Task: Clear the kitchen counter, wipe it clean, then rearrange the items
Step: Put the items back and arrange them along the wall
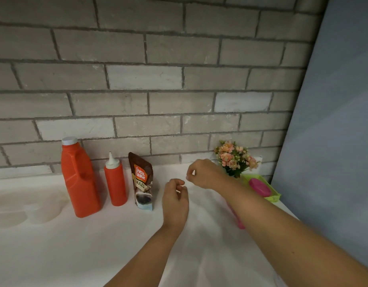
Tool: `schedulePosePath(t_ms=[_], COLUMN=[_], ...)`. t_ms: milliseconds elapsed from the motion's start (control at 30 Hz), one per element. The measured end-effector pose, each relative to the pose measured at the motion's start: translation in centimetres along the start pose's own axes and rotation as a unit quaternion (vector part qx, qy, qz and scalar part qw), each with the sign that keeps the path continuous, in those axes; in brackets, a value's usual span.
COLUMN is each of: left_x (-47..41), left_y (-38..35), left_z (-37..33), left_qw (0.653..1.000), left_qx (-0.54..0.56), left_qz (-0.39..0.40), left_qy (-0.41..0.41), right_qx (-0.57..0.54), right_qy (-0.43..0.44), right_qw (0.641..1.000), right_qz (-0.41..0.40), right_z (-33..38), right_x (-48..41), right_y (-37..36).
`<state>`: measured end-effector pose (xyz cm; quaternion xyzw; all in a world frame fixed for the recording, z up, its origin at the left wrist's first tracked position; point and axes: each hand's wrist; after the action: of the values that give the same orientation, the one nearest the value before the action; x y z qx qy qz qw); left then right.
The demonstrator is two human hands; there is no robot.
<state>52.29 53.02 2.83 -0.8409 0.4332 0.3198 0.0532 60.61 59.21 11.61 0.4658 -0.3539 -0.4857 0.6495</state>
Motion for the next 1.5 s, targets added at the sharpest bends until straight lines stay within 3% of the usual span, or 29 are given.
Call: schedulePosePath(t_ms=[167, 367, 567, 800, 1167, 1500], left_x=[2.1, 3.9, 4.6, 3.7, 3.2, 3.2], left_y=[-3.7, -7.9, -11.8, -15.2, -17.3, -16.8], left_z=[-1.4, -1.9, -2.6, -1.6, -0.2, 0.2], left_qw=[0.996, 0.969, 0.943, 0.935, 0.92, 0.925], left_qx=[0.021, 0.03, 0.035, 0.018, 0.069, 0.055], left_qz=[0.075, 0.182, 0.237, 0.214, 0.174, 0.143], left_qy=[0.044, 0.164, 0.23, 0.281, 0.344, 0.347], right_qx=[-0.004, 0.029, -0.125, -0.22, -0.247, -0.252], right_qy=[-0.061, -0.154, -0.255, -0.273, -0.271, -0.264], right_qw=[0.996, 0.983, 0.942, 0.905, 0.885, 0.871], right_qz=[0.058, 0.097, 0.178, 0.24, 0.287, 0.328], right_z=[-8.0, -15.6, -20.0, -21.9, -22.0, -20.7], right_x=[0.9, 1.8, 2.2, 0.9, -1.1, -0.9], right_y=[0.7, 1.4, 1.0, -0.1, -1.3, -0.7])
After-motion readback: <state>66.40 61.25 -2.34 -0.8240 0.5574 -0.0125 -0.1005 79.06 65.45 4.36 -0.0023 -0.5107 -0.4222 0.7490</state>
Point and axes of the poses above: each hand's wrist, its own x-axis away from the middle knuckle, its own y-axis out of the back of the hand, z = x × y, and after that the axes turned 14 degrees about -y, right-handed
